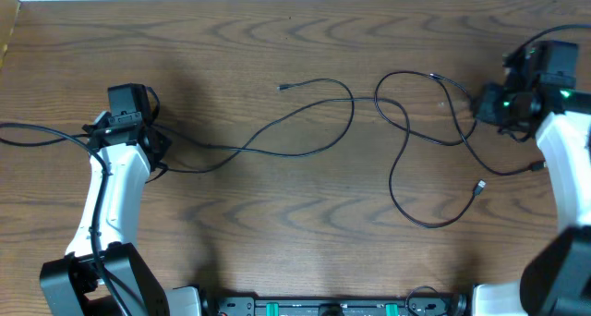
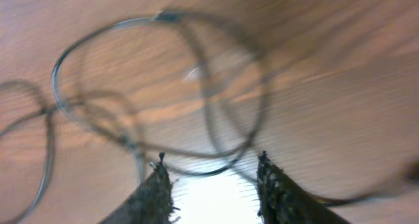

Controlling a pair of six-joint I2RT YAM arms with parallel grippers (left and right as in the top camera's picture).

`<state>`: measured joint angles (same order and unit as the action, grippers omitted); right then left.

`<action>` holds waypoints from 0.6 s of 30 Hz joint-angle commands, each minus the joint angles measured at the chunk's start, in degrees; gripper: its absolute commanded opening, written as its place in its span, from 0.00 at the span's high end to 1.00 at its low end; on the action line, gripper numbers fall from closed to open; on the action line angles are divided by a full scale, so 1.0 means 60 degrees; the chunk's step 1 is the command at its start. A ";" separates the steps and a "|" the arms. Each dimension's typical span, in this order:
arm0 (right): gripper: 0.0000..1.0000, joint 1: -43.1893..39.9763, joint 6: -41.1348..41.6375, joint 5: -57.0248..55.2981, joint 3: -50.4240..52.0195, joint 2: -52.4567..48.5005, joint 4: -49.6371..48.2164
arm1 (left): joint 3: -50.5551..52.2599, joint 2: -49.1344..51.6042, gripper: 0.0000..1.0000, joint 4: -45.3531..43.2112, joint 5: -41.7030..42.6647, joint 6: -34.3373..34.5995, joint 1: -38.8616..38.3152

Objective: Untangle cables

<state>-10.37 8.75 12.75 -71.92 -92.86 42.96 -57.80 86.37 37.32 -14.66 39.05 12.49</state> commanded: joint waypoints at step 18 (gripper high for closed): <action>0.33 0.2918 0.1887 0.1450 -0.0004 -0.3432 -0.5184 | -0.0182 -0.0055 0.92 0.0029 0.0408 0.0113 0.0015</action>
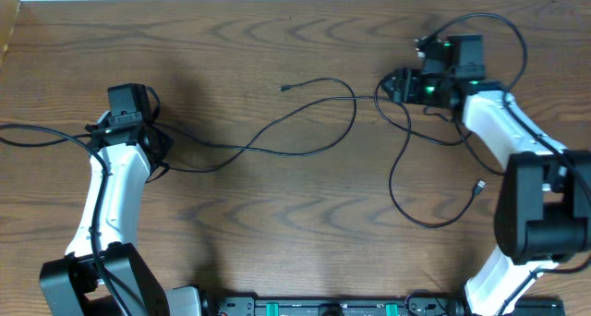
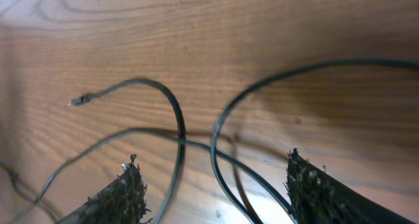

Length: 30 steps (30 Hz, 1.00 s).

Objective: Untangle cables

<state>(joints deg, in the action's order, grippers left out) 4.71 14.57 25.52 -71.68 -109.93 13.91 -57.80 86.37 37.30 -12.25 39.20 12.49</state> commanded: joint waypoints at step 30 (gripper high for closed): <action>0.99 -0.1523 0.0783 0.1920 -0.0055 0.4663 -0.2677 | -0.0178 -0.0055 0.92 0.0138 0.0004 0.0084 0.0015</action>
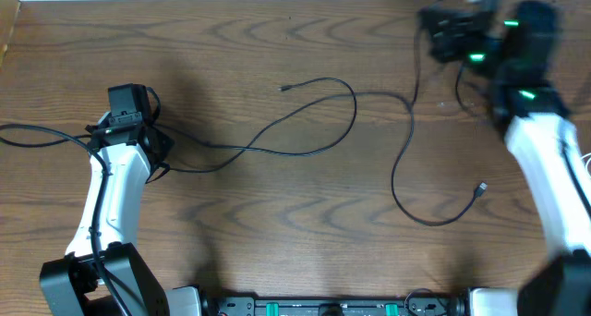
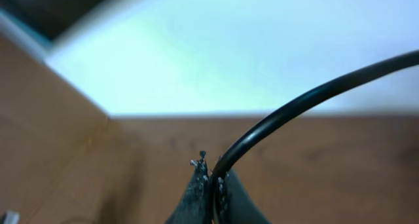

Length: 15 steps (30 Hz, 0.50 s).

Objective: Untangle cables

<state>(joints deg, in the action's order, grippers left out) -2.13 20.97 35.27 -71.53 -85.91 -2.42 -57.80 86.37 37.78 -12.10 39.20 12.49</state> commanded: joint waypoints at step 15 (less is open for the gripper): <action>0.99 -0.1734 -0.2040 -0.4517 -0.0080 0.2014 0.2437 | -0.0178 -0.0055 0.92 0.0058 -0.0022 0.0084 0.0015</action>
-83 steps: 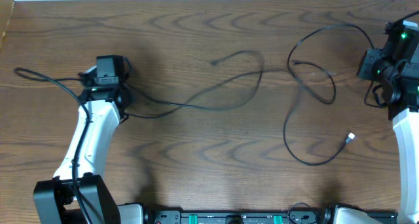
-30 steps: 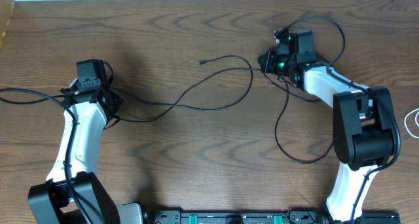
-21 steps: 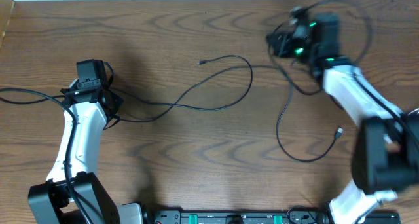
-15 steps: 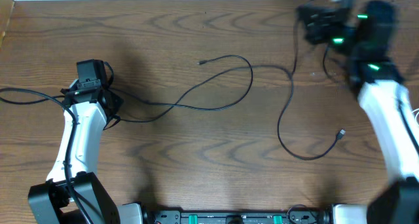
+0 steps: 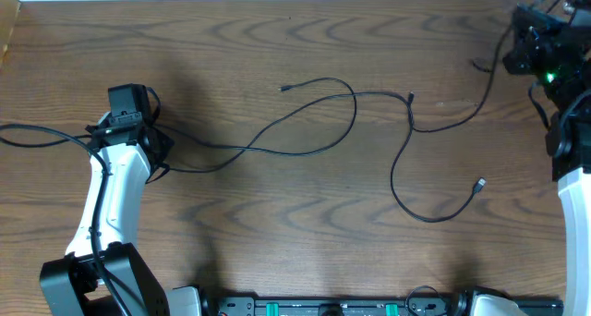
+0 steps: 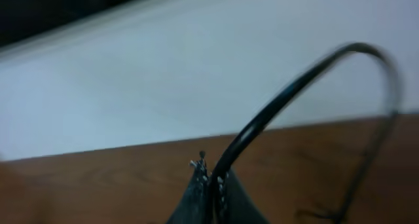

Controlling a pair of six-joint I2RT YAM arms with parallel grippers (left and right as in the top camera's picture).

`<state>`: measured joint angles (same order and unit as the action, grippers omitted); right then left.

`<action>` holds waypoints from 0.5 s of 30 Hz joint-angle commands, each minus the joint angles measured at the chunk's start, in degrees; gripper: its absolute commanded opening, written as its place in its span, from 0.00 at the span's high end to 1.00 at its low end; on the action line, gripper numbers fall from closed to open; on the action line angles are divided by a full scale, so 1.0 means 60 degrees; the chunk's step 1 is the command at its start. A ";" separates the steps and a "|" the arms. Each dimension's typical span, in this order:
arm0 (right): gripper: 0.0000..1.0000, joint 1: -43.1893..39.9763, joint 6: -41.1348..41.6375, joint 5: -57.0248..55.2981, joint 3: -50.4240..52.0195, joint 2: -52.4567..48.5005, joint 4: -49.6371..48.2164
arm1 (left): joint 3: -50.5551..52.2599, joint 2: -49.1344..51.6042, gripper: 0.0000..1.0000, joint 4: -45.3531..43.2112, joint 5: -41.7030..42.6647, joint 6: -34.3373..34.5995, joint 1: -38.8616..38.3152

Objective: Untangle cables

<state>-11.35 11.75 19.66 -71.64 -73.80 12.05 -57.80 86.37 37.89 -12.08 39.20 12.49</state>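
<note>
Thin black cables (image 5: 323, 150) lie spread over the middle of the wooden table (image 5: 277, 242). One strand (image 5: 480, 108) rises from a bend near a small plug (image 5: 411, 96) up to my right gripper (image 5: 523, 39), which is raised at the far right corner. In the right wrist view the right gripper (image 6: 211, 168) is shut on that black cable (image 6: 275, 109), which arcs up and over to the right. A plug end (image 5: 480, 183) lies free at the right. My left gripper (image 5: 129, 131) sits at the left where a strand ends; its fingers are hidden.
A loose cable end (image 5: 283, 88) points toward the far edge at centre. Another black lead (image 5: 37, 131) runs from the left arm off the left edge. The white wall strip borders the far side.
My right gripper, still shut on the cable, has gone from the far edge right of centre to the far right corner. The strand it holds now stretches out rightwards. The left arm is unchanged.
My right gripper was open at the right edge beside the looped tangle. Then it was open over the loops near the centre right. Then it was shut on a strand, raised by the far edge. Now it is at the corner, and the loops are gone.
</note>
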 commanded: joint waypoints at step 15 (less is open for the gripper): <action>0.99 -0.1475 0.0528 -0.1264 -0.0645 -0.0106 -0.1792 | -0.0178 -0.0055 0.92 0.0036 -0.0051 0.0084 0.0015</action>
<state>-18.65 11.46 11.97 -72.12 -74.22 2.87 -57.80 86.37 37.89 -12.10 39.20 12.49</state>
